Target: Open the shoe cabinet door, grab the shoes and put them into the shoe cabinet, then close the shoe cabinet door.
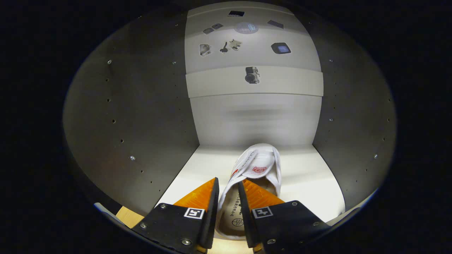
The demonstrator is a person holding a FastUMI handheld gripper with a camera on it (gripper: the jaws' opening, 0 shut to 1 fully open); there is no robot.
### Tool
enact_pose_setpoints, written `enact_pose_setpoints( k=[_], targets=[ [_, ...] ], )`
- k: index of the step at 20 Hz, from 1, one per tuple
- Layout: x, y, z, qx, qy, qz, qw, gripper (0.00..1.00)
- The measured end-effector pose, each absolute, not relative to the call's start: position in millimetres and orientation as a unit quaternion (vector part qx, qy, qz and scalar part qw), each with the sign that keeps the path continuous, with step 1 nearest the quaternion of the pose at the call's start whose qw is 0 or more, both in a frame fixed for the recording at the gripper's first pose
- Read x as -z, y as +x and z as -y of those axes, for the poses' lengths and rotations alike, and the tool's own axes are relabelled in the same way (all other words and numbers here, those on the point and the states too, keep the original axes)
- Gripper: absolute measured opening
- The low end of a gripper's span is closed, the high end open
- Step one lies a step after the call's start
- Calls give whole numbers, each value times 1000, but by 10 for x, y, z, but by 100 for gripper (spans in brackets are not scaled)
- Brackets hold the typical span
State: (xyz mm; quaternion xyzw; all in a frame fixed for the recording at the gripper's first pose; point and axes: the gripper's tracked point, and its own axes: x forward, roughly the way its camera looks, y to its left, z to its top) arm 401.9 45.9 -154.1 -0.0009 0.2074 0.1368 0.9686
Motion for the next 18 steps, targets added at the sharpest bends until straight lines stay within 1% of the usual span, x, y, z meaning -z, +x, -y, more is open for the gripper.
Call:
enact_pose_setpoints(
  k=[1,4,6,14,16,18],
  targets=[
    [1526,4003,-457,-137,-3,-203,970,37],
    [1477,3946,-404,-126,-2,-186,974,49],
    [1413,3826,-430,-129,10,-180,975,54],
    [1133,3494,-414,-114,32,-134,984,59],
    [1039,3126,-385,-117,38,-123,985,61],
    [920,2800,-317,-104,33,-111,988,62]
  ],
)
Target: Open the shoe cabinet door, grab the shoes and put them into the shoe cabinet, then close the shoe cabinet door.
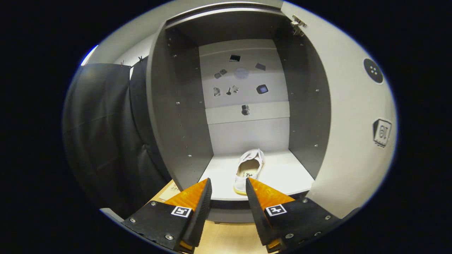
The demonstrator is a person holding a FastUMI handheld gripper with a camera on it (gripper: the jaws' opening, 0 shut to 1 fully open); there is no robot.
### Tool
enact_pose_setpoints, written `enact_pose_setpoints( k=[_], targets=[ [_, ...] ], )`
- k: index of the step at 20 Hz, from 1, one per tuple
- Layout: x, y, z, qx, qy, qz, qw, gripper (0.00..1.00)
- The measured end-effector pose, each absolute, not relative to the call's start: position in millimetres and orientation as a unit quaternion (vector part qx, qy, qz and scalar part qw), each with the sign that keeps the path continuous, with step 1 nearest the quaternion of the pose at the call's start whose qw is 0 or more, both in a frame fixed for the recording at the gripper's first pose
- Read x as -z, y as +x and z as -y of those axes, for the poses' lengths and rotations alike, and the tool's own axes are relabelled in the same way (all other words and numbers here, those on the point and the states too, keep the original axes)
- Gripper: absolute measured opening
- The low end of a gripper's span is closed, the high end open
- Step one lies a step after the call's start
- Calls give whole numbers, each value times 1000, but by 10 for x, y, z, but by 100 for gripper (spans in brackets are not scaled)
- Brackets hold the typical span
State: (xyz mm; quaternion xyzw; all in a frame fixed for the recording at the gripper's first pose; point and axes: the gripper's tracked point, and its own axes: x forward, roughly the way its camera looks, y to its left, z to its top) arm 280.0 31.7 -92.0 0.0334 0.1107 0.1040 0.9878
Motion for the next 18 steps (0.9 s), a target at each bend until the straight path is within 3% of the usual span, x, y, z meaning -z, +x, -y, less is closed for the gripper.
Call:
enact_pose_setpoints(
  k=[18],
  targets=[
    [594,761,546,1,43,-82,996,73]
  ],
)
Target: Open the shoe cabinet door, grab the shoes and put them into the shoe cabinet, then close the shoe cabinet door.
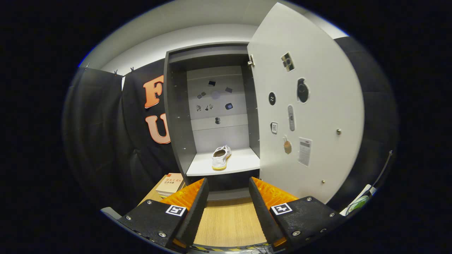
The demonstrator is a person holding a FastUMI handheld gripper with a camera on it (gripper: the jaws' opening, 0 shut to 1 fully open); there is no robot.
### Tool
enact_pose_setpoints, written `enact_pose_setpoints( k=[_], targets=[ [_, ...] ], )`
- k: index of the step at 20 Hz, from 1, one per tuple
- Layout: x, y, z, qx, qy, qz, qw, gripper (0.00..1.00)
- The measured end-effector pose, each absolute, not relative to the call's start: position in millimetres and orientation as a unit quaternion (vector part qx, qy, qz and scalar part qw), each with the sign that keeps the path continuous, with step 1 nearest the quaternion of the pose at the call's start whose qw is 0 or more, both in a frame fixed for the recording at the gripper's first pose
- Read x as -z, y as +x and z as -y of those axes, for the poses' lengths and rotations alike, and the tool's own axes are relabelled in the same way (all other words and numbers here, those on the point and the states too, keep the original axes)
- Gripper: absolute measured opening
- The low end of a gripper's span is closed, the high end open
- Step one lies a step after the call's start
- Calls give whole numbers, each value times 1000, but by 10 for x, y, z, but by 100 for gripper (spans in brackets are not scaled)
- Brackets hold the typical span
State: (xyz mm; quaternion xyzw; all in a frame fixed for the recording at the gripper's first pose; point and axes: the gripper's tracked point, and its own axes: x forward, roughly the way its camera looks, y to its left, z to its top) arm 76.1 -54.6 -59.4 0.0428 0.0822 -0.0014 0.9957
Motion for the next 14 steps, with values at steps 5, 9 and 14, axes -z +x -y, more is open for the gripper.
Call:
enact_pose_setpoints(
  k=[5,9,14],
  targets=[
    [481,251,1104,55,42,-70,995,73],
    [449,-3,1601,105,57,-65,991,74],
    [485,-159,2211,157,65,-63,984,75]
  ],
)
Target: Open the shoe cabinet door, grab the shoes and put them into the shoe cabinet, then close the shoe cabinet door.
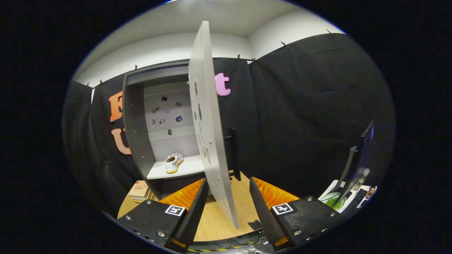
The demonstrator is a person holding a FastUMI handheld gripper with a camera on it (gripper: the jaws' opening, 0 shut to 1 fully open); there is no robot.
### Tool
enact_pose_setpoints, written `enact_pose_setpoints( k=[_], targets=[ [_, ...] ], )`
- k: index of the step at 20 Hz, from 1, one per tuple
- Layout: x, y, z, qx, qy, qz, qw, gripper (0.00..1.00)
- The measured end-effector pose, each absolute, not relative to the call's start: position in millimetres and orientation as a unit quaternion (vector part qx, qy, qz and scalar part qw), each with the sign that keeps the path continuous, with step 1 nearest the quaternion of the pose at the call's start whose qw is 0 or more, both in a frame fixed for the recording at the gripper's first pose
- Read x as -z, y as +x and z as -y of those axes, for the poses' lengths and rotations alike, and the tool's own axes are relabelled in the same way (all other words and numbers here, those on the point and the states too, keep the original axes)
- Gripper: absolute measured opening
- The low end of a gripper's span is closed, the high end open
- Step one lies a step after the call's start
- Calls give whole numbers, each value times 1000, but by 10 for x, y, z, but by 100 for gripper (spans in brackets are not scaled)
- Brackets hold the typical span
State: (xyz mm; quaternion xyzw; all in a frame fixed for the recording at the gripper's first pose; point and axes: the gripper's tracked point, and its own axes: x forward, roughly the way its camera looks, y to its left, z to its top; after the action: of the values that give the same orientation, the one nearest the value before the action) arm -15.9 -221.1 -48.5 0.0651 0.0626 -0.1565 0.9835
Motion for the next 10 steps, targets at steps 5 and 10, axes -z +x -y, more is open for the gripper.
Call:
enact_pose_setpoints(
  k=[5,10],
  targets=[
    [608,25,2599,180,71,-73,978,76],
    [566,352,2698,155,79,-61,983,78]
  ],
)
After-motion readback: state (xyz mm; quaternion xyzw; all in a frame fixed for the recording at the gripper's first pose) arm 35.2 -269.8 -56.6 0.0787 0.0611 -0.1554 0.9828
